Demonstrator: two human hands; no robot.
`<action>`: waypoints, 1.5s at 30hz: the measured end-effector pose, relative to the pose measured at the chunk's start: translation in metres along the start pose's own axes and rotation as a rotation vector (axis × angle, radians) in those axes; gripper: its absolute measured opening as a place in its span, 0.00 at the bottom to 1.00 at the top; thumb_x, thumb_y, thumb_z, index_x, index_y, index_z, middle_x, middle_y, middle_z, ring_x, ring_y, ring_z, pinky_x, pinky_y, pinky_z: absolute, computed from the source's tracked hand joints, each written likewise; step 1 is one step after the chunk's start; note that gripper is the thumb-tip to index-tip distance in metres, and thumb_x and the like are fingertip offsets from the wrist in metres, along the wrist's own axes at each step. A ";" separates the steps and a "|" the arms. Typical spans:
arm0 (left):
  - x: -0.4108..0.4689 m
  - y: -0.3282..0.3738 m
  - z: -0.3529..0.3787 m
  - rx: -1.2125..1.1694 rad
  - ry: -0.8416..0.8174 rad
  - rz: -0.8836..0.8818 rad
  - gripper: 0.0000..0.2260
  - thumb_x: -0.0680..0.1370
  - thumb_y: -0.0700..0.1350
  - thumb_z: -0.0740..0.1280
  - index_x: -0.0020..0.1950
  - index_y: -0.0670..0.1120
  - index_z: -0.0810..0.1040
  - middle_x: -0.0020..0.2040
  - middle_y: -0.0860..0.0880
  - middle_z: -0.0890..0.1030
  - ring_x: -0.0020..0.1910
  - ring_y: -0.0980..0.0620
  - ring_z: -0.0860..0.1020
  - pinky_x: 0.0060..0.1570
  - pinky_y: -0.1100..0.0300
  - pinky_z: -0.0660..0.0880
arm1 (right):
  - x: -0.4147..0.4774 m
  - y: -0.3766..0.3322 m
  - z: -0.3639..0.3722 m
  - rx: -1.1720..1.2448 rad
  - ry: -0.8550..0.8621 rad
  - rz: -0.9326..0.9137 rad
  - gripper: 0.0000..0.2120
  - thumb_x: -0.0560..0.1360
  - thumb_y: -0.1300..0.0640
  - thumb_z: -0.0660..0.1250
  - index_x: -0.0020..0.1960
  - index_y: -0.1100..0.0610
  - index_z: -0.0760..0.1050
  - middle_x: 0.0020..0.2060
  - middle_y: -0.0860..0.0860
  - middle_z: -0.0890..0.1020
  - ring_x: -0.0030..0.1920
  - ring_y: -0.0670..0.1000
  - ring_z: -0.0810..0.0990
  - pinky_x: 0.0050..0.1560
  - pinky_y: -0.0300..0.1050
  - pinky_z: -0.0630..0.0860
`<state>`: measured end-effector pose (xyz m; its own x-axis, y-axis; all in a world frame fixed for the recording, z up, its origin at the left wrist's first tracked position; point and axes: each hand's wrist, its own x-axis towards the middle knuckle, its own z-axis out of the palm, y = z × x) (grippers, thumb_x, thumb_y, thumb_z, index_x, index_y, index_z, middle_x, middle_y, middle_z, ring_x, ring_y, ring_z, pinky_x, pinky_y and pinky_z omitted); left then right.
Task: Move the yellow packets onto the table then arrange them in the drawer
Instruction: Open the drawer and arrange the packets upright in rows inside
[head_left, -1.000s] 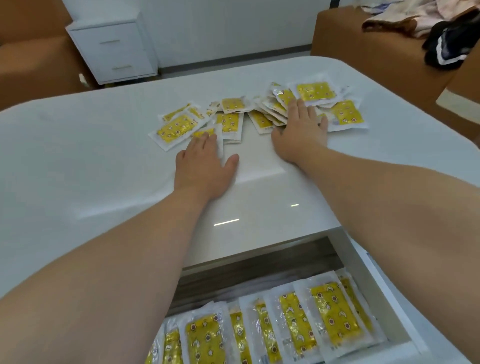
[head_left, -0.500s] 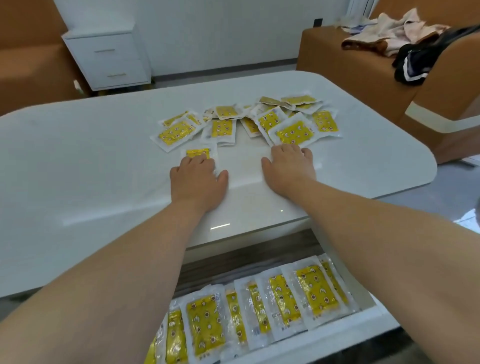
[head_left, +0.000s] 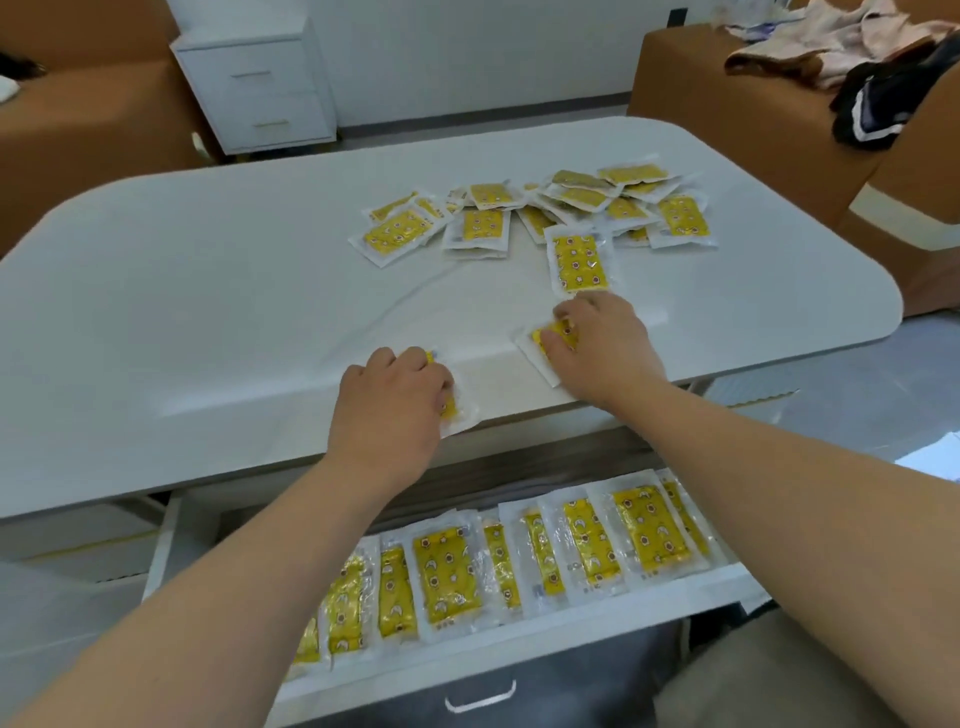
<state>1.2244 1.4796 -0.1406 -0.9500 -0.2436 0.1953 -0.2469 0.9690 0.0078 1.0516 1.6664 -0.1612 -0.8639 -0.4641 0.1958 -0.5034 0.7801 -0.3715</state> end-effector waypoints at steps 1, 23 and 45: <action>-0.005 -0.004 -0.003 -0.017 -0.015 0.008 0.11 0.83 0.47 0.59 0.59 0.55 0.79 0.54 0.53 0.76 0.53 0.47 0.72 0.45 0.54 0.63 | -0.005 -0.001 0.001 0.033 0.016 0.051 0.28 0.79 0.37 0.62 0.72 0.52 0.70 0.72 0.55 0.69 0.74 0.56 0.64 0.74 0.55 0.64; -0.015 -0.031 -0.030 -0.301 -0.263 -0.274 0.37 0.71 0.64 0.74 0.75 0.51 0.67 0.68 0.47 0.72 0.68 0.44 0.69 0.65 0.48 0.69 | -0.030 -0.061 -0.042 0.286 -0.301 0.106 0.12 0.74 0.64 0.68 0.53 0.50 0.79 0.53 0.48 0.77 0.52 0.51 0.79 0.41 0.43 0.80; -0.041 -0.036 -0.028 -0.212 -0.961 -0.098 0.08 0.79 0.47 0.71 0.58 0.51 0.79 0.51 0.53 0.81 0.48 0.55 0.78 0.45 0.59 0.71 | -0.099 -0.058 0.058 -0.305 -0.956 -0.431 0.09 0.74 0.59 0.69 0.53 0.50 0.75 0.54 0.49 0.75 0.55 0.54 0.76 0.55 0.50 0.77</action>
<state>1.2778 1.4562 -0.1214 -0.7014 -0.1618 -0.6941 -0.3826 0.9071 0.1753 1.1679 1.6426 -0.2120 -0.3078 -0.7548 -0.5792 -0.8576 0.4837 -0.1746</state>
